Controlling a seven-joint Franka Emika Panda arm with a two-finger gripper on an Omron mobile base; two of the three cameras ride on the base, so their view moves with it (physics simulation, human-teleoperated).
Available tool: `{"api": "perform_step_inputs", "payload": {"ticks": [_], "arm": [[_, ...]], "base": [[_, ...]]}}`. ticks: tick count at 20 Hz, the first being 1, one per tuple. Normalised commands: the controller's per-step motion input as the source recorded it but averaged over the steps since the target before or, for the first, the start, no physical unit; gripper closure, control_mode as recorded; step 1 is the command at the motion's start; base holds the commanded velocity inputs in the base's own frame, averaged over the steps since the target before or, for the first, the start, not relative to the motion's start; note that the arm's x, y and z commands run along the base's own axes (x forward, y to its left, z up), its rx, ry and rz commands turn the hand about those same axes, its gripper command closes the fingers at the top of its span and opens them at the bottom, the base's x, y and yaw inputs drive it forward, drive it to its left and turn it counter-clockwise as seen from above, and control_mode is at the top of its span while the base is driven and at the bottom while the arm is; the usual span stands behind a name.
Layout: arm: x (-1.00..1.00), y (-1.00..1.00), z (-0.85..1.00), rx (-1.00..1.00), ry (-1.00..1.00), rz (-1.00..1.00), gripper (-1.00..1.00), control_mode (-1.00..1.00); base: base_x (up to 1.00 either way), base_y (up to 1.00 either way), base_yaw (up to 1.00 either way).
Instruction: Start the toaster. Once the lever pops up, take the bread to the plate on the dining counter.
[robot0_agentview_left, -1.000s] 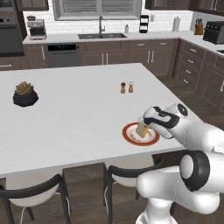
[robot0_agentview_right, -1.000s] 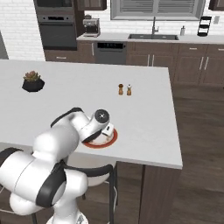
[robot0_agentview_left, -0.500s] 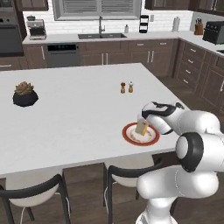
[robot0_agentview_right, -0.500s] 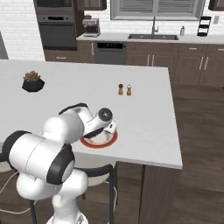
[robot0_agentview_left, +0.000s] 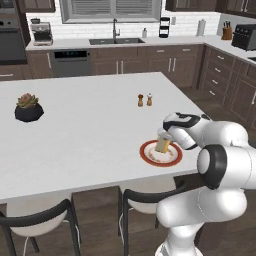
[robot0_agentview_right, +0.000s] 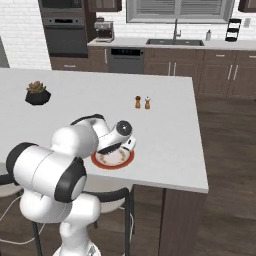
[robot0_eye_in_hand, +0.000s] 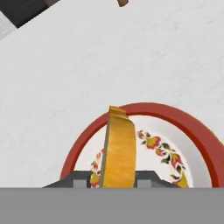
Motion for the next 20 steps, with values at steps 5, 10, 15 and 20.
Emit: {"api": "perform_step_inputs", "payload": {"ticks": [5, 10, 15, 20], "arm": [[0.01, -0.06, 0.00, 0.00, 0.00, 0.00, -1.00, -1.00], [0.00, -0.23, 0.00, 0.00, 0.00, 0.00, -1.00, -1.00], [0.00, -0.24, 0.00, 0.00, 0.00, 0.00, -1.00, -1.00], [0.00, -0.09, 0.14, -0.02, 0.00, -0.01, -1.00, -1.00]], "base": [[0.00, 0.00, 0.00], [0.00, 0.00, 0.00], [0.00, 0.00, 0.00], [0.00, 0.00, 0.00]]}}
